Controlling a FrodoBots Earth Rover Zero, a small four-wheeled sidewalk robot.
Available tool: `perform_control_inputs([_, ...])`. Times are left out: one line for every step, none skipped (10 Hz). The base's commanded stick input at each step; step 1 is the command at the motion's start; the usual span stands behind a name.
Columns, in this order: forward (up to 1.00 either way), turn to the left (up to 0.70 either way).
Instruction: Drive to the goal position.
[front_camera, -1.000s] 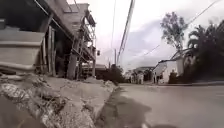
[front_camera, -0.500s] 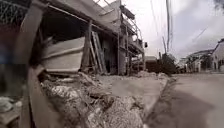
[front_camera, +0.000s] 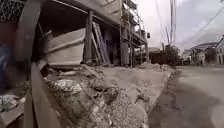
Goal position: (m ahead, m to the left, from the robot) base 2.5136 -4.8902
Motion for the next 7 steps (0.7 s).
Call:
perform_control_inputs([-0.7,0.0])
perform_control_inputs([-0.7,0.0])
perform_control_inputs([-0.7,0.0])
perform_control_inputs([-0.7,0.0])
perform_control_inputs([-0.7,0.0])
perform_control_inputs([-0.7,0.0])
perform_control_inputs([-0.7,0.0])
